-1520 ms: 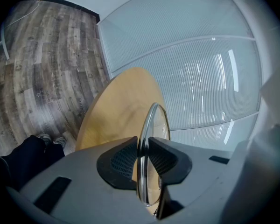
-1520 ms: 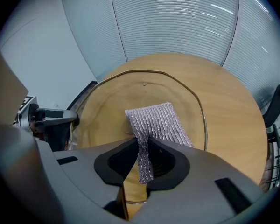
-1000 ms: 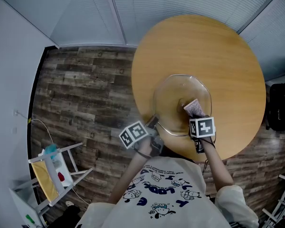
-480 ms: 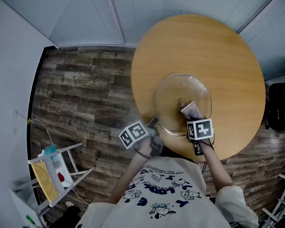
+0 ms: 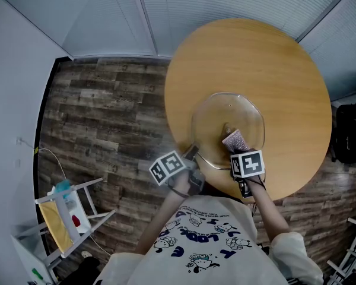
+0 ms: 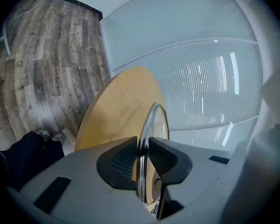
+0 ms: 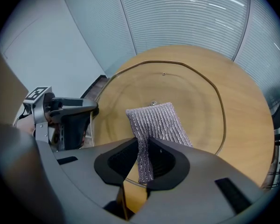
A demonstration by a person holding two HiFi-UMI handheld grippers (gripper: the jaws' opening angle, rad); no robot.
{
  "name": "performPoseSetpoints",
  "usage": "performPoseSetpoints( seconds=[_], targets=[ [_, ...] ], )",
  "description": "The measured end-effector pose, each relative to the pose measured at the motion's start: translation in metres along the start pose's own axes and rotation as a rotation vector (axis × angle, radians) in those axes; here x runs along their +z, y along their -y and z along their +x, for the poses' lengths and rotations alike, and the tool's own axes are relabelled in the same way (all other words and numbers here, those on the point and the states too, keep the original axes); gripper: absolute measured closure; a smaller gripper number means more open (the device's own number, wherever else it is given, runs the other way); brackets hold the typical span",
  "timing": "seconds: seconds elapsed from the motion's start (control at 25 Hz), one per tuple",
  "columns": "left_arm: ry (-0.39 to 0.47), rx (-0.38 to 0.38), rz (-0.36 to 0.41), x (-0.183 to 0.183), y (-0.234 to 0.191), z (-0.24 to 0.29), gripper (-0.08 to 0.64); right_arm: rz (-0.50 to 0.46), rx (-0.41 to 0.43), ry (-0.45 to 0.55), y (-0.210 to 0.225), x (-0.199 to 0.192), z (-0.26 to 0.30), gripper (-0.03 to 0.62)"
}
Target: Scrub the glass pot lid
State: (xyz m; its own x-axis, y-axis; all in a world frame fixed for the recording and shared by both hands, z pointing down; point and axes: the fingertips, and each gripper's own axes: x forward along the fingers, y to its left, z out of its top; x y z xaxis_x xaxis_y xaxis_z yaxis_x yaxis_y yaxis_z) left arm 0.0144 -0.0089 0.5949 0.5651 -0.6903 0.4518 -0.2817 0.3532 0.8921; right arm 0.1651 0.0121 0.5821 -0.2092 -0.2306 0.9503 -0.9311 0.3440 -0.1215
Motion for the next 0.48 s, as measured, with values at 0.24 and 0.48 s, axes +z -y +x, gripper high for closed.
performPoseSetpoints(
  seconds=[0.24,0.48],
  targets=[
    [0.000,0.001,-0.001,-0.0002,-0.0013,0.0001,0.488,-0.002,0.009,0.000,-0.0050,-0.0010,0.0013,0.517],
    [0.002,0.007,-0.004,-0.0001,-0.0012,0.0011,0.488,-0.005,0.026,-0.004,-0.0080,0.0003,0.0021,0.517]
  ],
)
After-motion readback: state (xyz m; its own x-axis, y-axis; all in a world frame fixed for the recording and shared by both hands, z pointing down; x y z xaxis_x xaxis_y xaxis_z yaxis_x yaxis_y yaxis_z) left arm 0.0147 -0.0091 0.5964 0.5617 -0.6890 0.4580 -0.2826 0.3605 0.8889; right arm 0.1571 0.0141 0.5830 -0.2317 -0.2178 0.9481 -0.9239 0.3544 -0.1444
